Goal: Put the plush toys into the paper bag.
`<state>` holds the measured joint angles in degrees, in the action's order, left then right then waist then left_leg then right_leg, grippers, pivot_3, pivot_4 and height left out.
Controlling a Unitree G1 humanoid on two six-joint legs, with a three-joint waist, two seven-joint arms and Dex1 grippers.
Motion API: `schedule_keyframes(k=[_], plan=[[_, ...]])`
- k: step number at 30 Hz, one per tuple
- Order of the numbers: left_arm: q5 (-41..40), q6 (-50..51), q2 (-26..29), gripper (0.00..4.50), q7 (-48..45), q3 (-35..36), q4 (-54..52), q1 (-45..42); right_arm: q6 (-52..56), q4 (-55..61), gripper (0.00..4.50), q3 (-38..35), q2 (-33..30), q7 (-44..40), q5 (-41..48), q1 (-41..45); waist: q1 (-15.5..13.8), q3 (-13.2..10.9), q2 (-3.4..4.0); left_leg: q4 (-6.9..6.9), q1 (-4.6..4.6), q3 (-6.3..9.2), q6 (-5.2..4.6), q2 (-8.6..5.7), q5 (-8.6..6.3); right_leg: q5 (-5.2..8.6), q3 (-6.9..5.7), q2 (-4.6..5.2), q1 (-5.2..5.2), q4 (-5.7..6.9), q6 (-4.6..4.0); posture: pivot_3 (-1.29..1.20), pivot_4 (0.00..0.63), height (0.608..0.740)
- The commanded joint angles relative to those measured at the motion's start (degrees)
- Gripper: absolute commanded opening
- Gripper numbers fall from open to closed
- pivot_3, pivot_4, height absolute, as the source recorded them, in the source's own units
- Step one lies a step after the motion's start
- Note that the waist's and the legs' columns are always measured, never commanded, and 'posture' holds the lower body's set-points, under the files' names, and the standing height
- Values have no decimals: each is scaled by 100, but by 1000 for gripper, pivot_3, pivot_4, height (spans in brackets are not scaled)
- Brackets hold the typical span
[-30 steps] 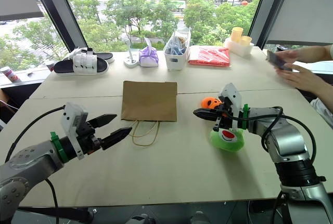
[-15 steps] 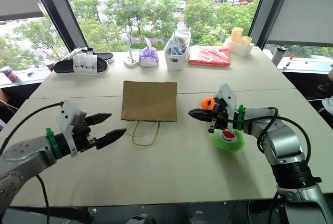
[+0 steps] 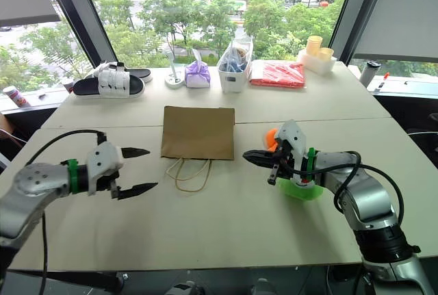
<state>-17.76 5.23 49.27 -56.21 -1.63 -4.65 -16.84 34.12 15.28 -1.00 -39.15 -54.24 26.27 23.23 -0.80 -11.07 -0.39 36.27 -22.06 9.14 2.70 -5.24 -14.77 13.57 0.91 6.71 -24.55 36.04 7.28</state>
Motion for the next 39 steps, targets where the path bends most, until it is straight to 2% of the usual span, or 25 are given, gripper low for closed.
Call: schedule_keyframes(k=[1,4,6,8,11,14,17,19,24,27,32,35,39], plan=[[662,-818,-388,4478,-159,-487,849,-548,70,462,0,-181,-1,184,165,-136,12,1,-2,1,0,1,0,-1,0,-3,0,0,0,-1,5,0,150,740],[1117,-1328,-713,4478,-175,-791,1577,-983,148,607,0,-222,9,362,213,-220,37,1,-3,2,0,-3,0,-2,0,-9,2,1,0,-2,10,0,150,740],[1191,-1451,-849,3939,-202,-841,1802,-1142,212,710,0,-202,26,457,257,-248,75,1,-3,2,0,-4,0,-3,0,-12,2,-2,-3,-1,8,0,150,740],[1252,-1573,-970,3160,-192,-849,1990,-1276,272,816,0,-182,44,542,301,-289,100,1,-3,0,0,-2,0,-2,0,-12,2,-2,-4,2,9,0,150,740],[1182,-1584,-1081,1508,-228,-750,2048,-1389,348,958,0,-158,51,639,369,-368,136,2,-4,1,-2,0,0,-1,0,-14,1,-2,-4,3,12,0,150,740],[920,-1252,-1172,41,-269,-586,1860,-1478,399,1065,0,-82,86,732,389,-464,154,2,-5,3,-2,0,-1,-2,0,-18,2,1,-4,3,19,0,150,740],[446,-473,-1276,41,-303,-401,1472,-1606,350,1083,0,188,268,964,228,-539,158,2,-6,3,-2,1,-1,-1,0,-19,2,0,-4,5,19,0,150,740],[-171,613,-1391,41,-136,-143,1019,-1782,157,834,0,679,761,1595,-327,-480,160,4,-11,8,-2,5,-1,-1,0,-19,1,-2,-4,9,18,0,150,740],[-897,1966,-1547,41,131,127,242,-1923,-81,80,0,1495,1942,2604,-1210,-162,201,6,-12,17,0,8,0,0,1,-20,4,-7,-4,18,17,0,150,740],[-1201,2557,-1543,41,216,186,-179,-1893,-443,-742,0,1749,2678,3209,-1674,159,212,6,-12,20,1,8,3,-1,3,-22,7,-8,-4,18,15,0,150,740],[-1591,3213,-1471,41,307,342,-656,-1771,-1278,-2241,0,1886,3516,3929,-2370,785,208,6,-13,18,2,11,36,0,22,-29,7,-23,-7,19,5,0,150,740],[-1903,3564,-1546,41,564,551,-846,-1851,-1698,-3234,0,2052,3794,4199,-2800,1173,206,6,-13,17,2,11,39,-1,23,-33,9,-25,-9,19,-1,0,150,740],[-2403,3969,-1830,41,1368,1199,-649,-2601,-2050,-4166,0,2072,3991,4238,-3057,1509,194,5,-19,17,-1,20,47,0,28,-36,6,-29,-10,19,-3,0,150,740]])
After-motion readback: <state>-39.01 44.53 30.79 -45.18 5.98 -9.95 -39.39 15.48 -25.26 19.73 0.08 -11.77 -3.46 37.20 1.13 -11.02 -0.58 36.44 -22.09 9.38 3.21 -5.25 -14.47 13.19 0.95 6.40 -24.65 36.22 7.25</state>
